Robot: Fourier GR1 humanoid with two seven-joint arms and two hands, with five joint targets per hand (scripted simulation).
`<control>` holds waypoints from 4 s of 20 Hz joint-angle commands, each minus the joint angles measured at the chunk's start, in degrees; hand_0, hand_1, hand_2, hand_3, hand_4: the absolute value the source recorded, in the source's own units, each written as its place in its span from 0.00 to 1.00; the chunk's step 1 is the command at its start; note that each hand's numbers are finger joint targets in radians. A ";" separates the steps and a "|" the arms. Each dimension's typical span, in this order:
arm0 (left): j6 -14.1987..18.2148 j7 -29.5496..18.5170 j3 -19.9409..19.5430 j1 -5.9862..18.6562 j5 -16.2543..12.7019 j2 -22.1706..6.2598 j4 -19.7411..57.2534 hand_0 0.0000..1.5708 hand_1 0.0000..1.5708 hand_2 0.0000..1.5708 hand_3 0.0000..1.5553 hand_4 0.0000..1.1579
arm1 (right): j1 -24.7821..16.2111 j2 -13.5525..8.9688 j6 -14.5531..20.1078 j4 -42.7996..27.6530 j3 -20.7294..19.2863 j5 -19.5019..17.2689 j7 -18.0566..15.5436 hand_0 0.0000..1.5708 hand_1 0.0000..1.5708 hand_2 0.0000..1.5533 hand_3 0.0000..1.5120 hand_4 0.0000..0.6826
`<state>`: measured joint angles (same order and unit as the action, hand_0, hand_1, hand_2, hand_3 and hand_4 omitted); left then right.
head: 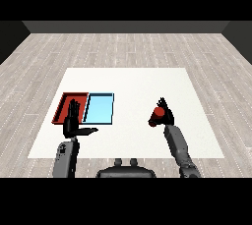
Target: Pick the red can and put it in the red box
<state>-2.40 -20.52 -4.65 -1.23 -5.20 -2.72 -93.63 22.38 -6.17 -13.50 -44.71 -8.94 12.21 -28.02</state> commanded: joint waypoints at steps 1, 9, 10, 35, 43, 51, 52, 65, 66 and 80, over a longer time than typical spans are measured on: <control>-1.67 -1.98 -0.25 -2.16 0.05 -0.82 0.21 0.00 0.00 0.00 0.00 0.00 | 3.53 0.15 2.12 3.84 -0.87 -0.13 -0.13 0.00 0.00 0.23 0.08 0.00; -2.19 -3.40 -1.17 -3.94 -0.27 -1.57 -0.59 0.00 0.00 0.00 0.00 0.00 | -1.95 0.63 9.24 -7.06 2.01 -3.10 4.51 0.95 0.95 0.94 0.95 0.98; -0.43 -2.65 -0.05 -2.15 1.02 -0.27 -0.22 0.00 0.00 0.00 0.00 0.00 | -1.74 0.58 9.69 -7.23 2.34 -3.82 3.75 0.95 0.95 0.94 0.95 0.98; 4.75 6.07 15.82 2.92 4.22 2.70 1.44 0.00 0.00 0.00 0.00 0.00 | -10.20 1.96 12.46 -38.25 7.66 -4.65 14.52 0.90 0.90 0.93 0.94 0.96; 10.01 7.44 19.79 10.73 2.66 2.71 7.32 0.00 0.00 0.00 0.00 0.00 | -2.04 6.13 27.59 -27.65 20.55 -2.27 7.61 0.91 0.91 0.93 0.94 0.95; 14.99 7.42 26.78 14.72 0.34 2.71 10.77 0.00 0.00 0.00 0.00 0.00 | 0.65 6.17 33.46 -32.46 27.18 -1.95 11.31 0.89 0.89 0.90 0.92 0.93; 19.57 9.45 31.96 15.77 -2.04 2.71 9.66 0.00 0.00 0.00 0.00 0.00 | 2.30 6.17 31.37 -28.11 25.70 -0.68 9.11 0.88 0.88 0.90 0.92 0.92; 23.06 9.12 33.13 23.18 -3.41 2.72 19.73 0.00 0.00 0.00 0.00 0.00 | 2.12 6.17 34.34 -32.43 33.46 2.55 9.30 0.91 0.91 0.92 0.93 0.92; 17.59 9.40 29.11 17.56 -0.44 2.02 14.38 0.00 0.00 0.00 0.00 0.00 | 0.03 6.17 36.46 -30.04 36.58 4.69 3.43 0.91 0.91 0.92 0.93 0.90; 22.53 11.49 33.28 27.85 -4.90 2.71 20.14 0.00 0.00 0.00 0.00 0.00 | 7.51 6.17 42.40 -30.86 42.63 8.49 7.88 0.92 0.92 0.93 0.92 0.81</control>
<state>19.66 -10.48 28.02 22.63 -8.30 -0.54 -74.70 26.90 -0.27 25.64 -76.37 30.02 18.29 -20.27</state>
